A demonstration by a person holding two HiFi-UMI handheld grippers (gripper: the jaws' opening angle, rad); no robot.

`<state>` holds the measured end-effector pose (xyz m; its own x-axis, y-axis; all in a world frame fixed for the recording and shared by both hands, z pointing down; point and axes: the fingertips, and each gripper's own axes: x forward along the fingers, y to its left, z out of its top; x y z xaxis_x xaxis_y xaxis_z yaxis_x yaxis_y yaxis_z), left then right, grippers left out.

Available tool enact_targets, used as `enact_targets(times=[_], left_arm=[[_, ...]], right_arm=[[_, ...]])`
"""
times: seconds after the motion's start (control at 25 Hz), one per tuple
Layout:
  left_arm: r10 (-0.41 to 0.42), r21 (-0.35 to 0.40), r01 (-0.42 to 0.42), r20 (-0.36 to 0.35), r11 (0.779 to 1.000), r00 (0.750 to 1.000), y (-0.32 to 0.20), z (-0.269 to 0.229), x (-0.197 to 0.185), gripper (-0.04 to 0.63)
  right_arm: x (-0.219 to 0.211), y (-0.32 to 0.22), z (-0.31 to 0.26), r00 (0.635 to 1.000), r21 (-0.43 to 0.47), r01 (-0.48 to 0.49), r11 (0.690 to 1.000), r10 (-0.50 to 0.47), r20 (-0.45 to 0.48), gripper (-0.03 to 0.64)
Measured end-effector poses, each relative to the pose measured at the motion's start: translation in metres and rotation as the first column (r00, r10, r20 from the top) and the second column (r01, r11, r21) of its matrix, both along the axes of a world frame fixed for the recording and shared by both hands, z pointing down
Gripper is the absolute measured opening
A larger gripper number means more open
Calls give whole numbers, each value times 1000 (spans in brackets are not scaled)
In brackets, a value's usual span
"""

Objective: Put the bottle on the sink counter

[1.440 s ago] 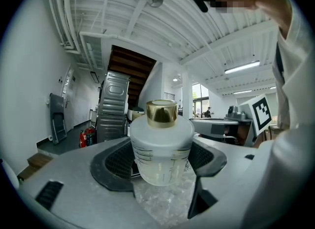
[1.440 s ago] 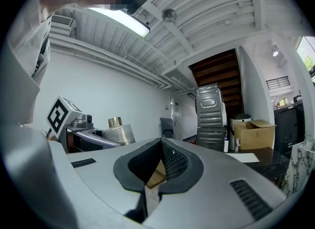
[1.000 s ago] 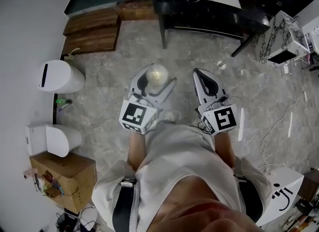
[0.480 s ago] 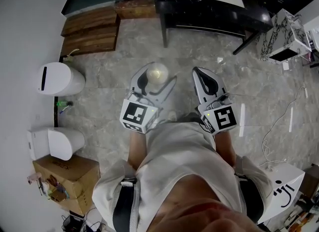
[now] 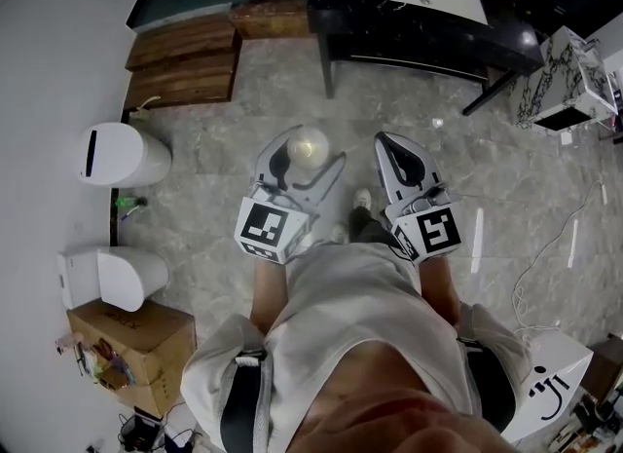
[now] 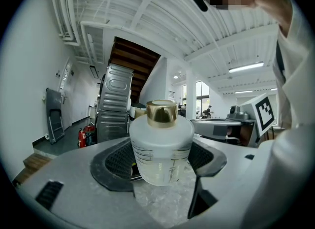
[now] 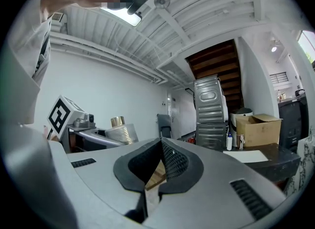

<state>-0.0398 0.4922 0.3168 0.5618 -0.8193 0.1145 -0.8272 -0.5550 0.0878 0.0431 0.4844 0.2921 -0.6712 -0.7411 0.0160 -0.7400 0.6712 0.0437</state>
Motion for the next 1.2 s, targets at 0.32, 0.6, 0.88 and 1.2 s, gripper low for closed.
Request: enact_targets(times=[0.32, 0.6, 0.88, 1.2], left_arm=[[-40, 4, 40, 15, 999, 999, -49, -6, 8, 327], [-77, 3, 77, 29, 997, 997, -85, -10, 18, 327], [-118, 0, 118, 43, 993, 992, -115, -11, 27, 327], [-149, 1, 149, 50, 989, 988, -137, -11, 35, 327]], right_arm=[[9, -56, -3, 999, 9, 41, 999, -42, 22, -2], [18, -96, -8, 996, 8, 81, 997, -82, 36, -2], [30, -128, -8, 992, 5, 115, 993, -115, 51, -2], [41, -155, -9, 989, 0, 138, 990, -138, 55, -2]])
